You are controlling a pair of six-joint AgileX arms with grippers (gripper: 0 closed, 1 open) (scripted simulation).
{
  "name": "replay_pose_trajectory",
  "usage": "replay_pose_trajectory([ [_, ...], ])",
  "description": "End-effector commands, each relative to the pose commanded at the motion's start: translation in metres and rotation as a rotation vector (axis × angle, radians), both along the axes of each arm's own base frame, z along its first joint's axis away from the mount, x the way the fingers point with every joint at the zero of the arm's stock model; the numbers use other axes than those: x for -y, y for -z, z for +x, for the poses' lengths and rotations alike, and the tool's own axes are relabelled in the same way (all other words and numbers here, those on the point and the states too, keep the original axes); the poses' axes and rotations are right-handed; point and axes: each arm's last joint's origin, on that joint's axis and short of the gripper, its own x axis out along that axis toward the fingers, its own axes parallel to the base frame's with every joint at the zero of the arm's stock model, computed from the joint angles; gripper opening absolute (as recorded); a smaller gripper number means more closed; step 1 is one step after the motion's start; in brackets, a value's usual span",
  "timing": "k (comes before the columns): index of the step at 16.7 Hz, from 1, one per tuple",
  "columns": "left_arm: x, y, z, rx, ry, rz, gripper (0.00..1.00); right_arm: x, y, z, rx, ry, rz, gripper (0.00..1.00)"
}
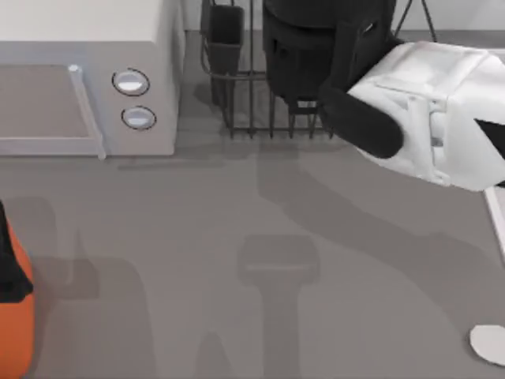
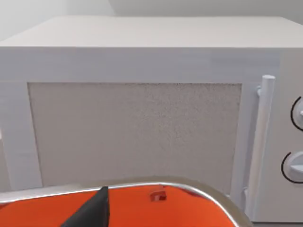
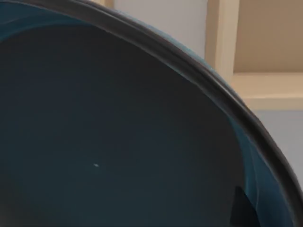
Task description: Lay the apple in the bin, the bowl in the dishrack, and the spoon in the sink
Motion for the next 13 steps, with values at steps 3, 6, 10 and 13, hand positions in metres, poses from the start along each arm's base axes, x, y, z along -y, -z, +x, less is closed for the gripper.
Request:
replay_pose_trajectory([
  [3, 0.0, 0.0, 0.0, 0.0, 0.0, 0.0, 1.0, 0.009, 0.055, 0.051, 0.009, 0.002, 0.005, 0.0],
  [6, 0.0, 0.0, 0.0, 0.0, 0.0, 0.0, 1.0, 0.028, 0.098, 0.086, 0.005, 0.003, 0.001, 0.0],
  [10, 0.0, 0.0, 0.0, 0.0, 0.0, 0.0, 1.0, 0.036, 0.111, 0.096, 0.001, 0.003, -0.001, 0.0],
  [13, 0.0, 0.0, 0.0, 0.0, 0.0, 0.0, 1.0, 0.036, 0.111, 0.096, 0.001, 0.003, -0.001, 0.08],
])
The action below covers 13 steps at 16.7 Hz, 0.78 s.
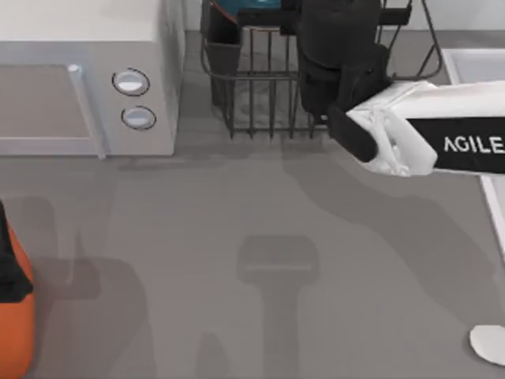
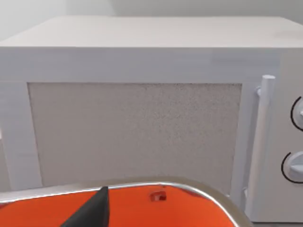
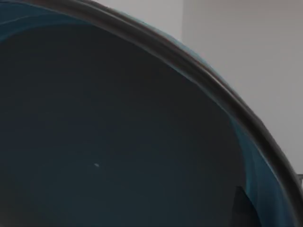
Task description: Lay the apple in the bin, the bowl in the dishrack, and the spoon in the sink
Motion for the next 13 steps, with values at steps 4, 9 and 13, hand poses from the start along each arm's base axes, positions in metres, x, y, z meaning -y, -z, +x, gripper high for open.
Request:
replay_pose_trajectory([
  [4, 0.0, 0.0, 0.0, 0.0, 0.0, 0.0, 1.0, 0.0, 0.0, 0.0, 0.0, 0.0, 0.0, 0.38],
  [9, 0.0, 0.0, 0.0, 0.0, 0.0, 0.0, 1.0, 0.0, 0.0, 0.0, 0.0, 0.0, 0.0, 0.75],
  [13, 0.0, 0.0, 0.0, 0.0, 0.0, 0.0, 1.0, 0.0, 0.0, 0.0, 0.0, 0.0, 0.0, 1.0],
])
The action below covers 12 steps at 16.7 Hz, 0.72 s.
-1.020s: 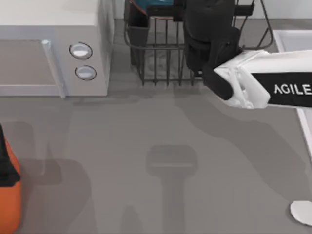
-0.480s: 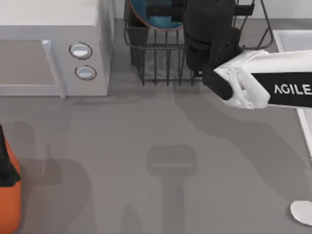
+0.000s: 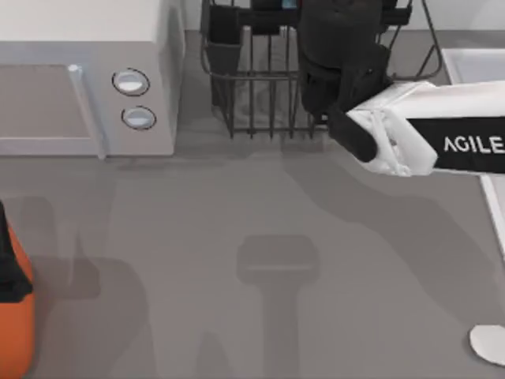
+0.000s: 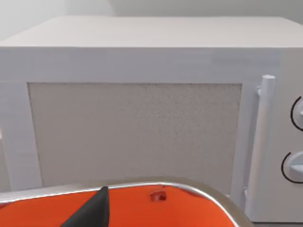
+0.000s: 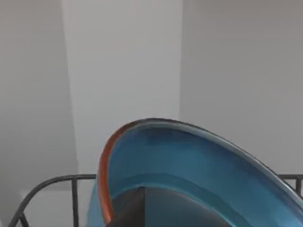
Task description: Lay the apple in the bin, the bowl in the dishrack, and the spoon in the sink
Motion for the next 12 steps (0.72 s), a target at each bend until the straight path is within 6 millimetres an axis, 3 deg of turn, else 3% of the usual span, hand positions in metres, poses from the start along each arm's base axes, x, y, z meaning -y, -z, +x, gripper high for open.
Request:
replay_pose_trajectory([
  [9, 0.0, 0.0, 0.0, 0.0, 0.0, 0.0, 1.0, -0.001, 0.0, -0.001, 0.0, -0.002, 0.0, 1.0],
  [12, 0.0, 0.0, 0.0, 0.0, 0.0, 0.0, 1.0, 0.015, -0.008, -0.005, -0.013, -0.005, -0.01, 1.0],
])
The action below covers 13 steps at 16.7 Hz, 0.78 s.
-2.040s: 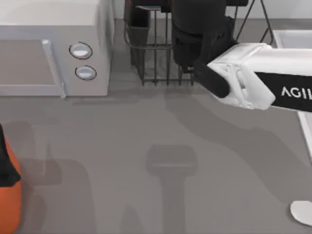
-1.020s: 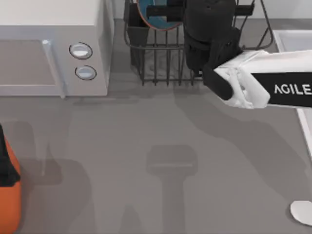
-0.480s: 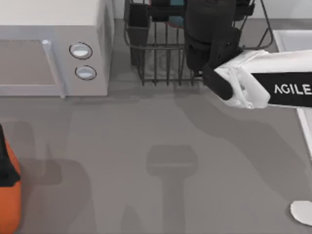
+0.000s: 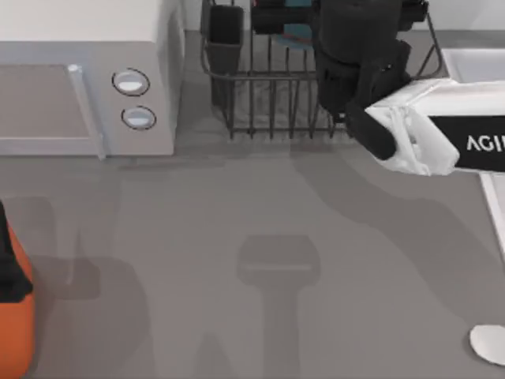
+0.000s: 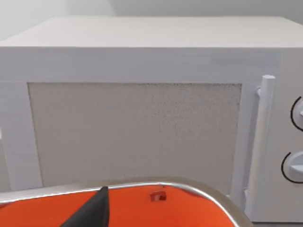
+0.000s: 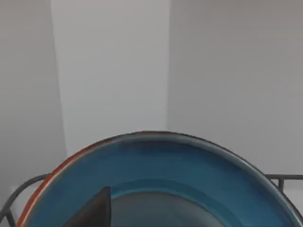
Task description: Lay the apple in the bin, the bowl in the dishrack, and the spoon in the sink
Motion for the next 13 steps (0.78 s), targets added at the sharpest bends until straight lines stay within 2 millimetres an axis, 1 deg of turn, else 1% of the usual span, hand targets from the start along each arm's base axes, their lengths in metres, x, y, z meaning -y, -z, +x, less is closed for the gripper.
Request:
replay_pose_trajectory([
  [1, 0.0, 0.0, 0.0, 0.0, 0.0, 0.0, 1.0, 0.011, -0.004, -0.003, -0.01, -0.001, -0.007, 1.0],
  [3, 0.0, 0.0, 0.0, 0.0, 0.0, 0.0, 1.0, 0.039, -0.013, -0.015, -0.038, -0.001, -0.023, 1.0],
  [5, 0.0, 0.0, 0.0, 0.0, 0.0, 0.0, 1.0, 0.07, -0.022, -0.032, -0.066, 0.0, -0.036, 1.0],
  [7, 0.0, 0.0, 0.0, 0.0, 0.0, 0.0, 1.0, 0.102, -0.038, -0.054, -0.068, 0.002, -0.033, 1.0],
  [9, 0.0, 0.0, 0.0, 0.0, 0.0, 0.0, 1.0, 0.133, -0.056, -0.084, -0.046, 0.003, -0.021, 1.0],
  [10, 0.0, 0.0, 0.0, 0.0, 0.0, 0.0, 1.0, 0.148, -0.063, -0.102, -0.029, 0.003, -0.013, 1.0],
  [12, 0.0, 0.0, 0.0, 0.0, 0.0, 0.0, 1.0, 0.177, -0.073, -0.145, 0.02, 0.004, 0.004, 1.0],
  [13, 0.0, 0.0, 0.0, 0.0, 0.0, 0.0, 1.0, 0.19, -0.074, -0.168, 0.05, 0.004, 0.012, 1.0],
])
